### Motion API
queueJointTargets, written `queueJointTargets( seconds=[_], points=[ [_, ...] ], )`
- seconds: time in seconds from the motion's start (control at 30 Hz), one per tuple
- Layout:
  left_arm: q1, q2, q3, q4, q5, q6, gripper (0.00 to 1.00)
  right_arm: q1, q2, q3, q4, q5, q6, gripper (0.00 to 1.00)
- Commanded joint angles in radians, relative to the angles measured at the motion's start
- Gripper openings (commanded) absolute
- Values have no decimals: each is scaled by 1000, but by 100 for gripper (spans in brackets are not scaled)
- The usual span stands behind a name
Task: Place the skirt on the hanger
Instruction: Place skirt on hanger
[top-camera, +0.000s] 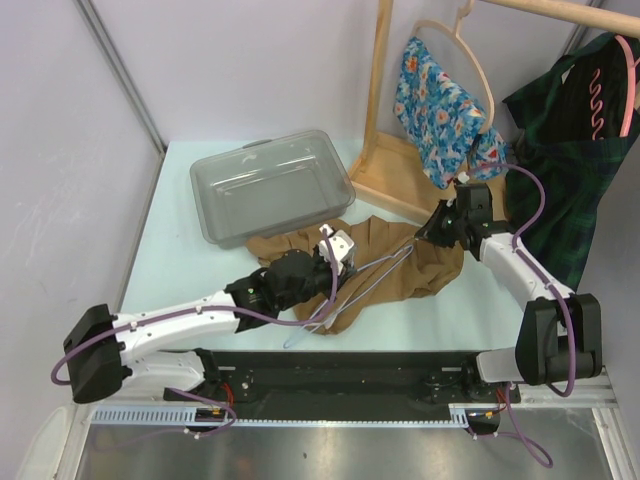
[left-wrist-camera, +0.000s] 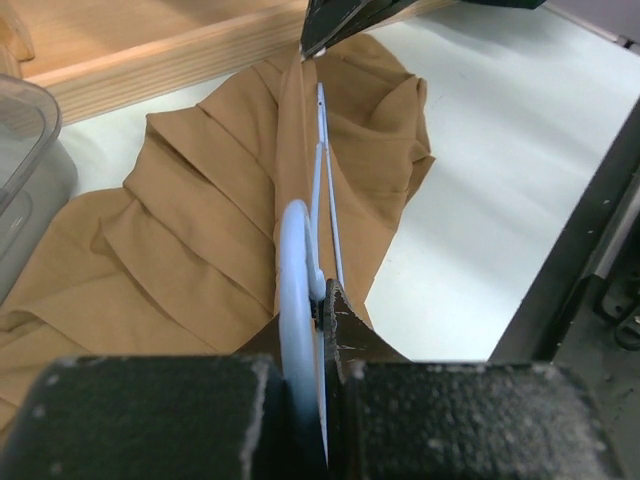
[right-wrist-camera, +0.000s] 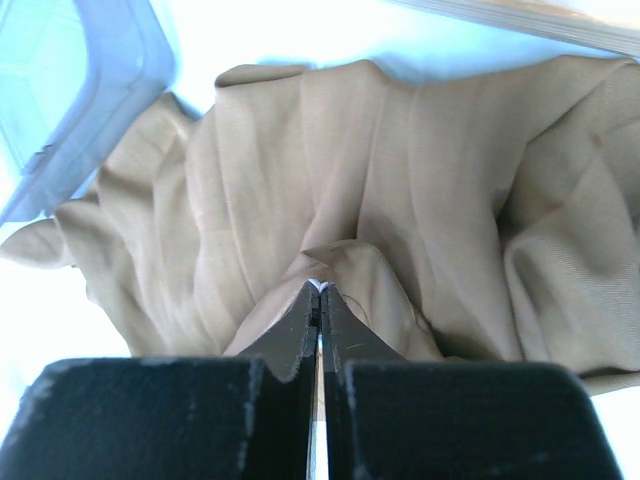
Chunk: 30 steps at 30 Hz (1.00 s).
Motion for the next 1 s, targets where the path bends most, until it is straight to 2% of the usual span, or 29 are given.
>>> queueJointTargets(
  seconds=[0.0,0.13,0.3,0.4,0.6,0.97],
  points=[
    [-2,13,41,-22,-100,33,0,-15,-44,56,49,-3,14,0],
    [-4,-28,22,30,-140,43,0,-16,-44,56,13,6,4,0],
    [-4,-98,-5,62,-71,65,0,-15,-23,58,-2,20,4,0],
    [-4,-120,-15,74,-77,62,0,-16,-6,63,-4,22,4,0],
    [-4,-111,-10,61,-88,68,0,-13,-12,64,-13,29,6,0],
    [-4,-123,-42,64,-25,57,0,-15,-13,72,-17,25,12,0]
  ],
)
